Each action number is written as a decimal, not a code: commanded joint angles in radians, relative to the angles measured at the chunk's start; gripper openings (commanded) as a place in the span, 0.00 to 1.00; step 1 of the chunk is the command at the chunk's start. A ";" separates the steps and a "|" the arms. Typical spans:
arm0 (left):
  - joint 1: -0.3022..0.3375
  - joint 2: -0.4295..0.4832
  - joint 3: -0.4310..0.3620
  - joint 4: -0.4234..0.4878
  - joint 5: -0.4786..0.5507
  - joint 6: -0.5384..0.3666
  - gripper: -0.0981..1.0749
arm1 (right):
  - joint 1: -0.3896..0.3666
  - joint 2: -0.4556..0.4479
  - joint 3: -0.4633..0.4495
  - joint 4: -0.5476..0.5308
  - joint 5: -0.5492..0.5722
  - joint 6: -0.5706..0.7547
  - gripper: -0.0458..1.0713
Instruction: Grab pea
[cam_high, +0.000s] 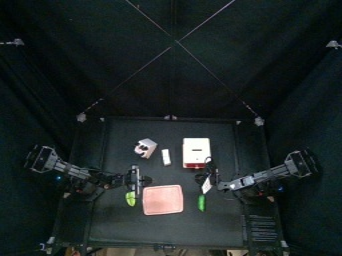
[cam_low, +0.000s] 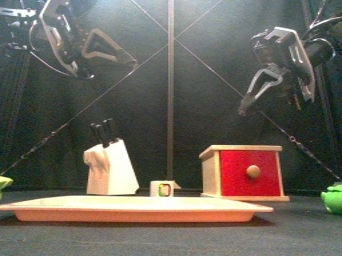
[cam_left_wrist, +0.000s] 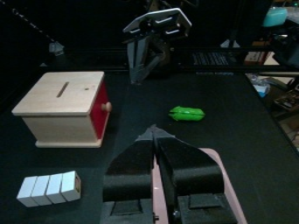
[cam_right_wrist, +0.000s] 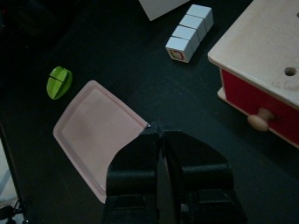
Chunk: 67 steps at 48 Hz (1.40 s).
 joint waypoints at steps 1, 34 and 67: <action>-0.002 0.000 -0.009 0.002 -0.009 0.002 0.41 | 0.006 -0.005 -0.012 0.005 -0.002 -0.002 0.08; -0.003 0.000 0.006 -0.057 -0.012 0.000 0.41 | 0.037 -0.026 -0.023 0.202 0.009 -0.014 0.08; -0.003 0.002 0.014 -0.104 -0.012 0.000 0.41 | 0.225 0.086 -0.141 0.712 0.430 -0.017 0.09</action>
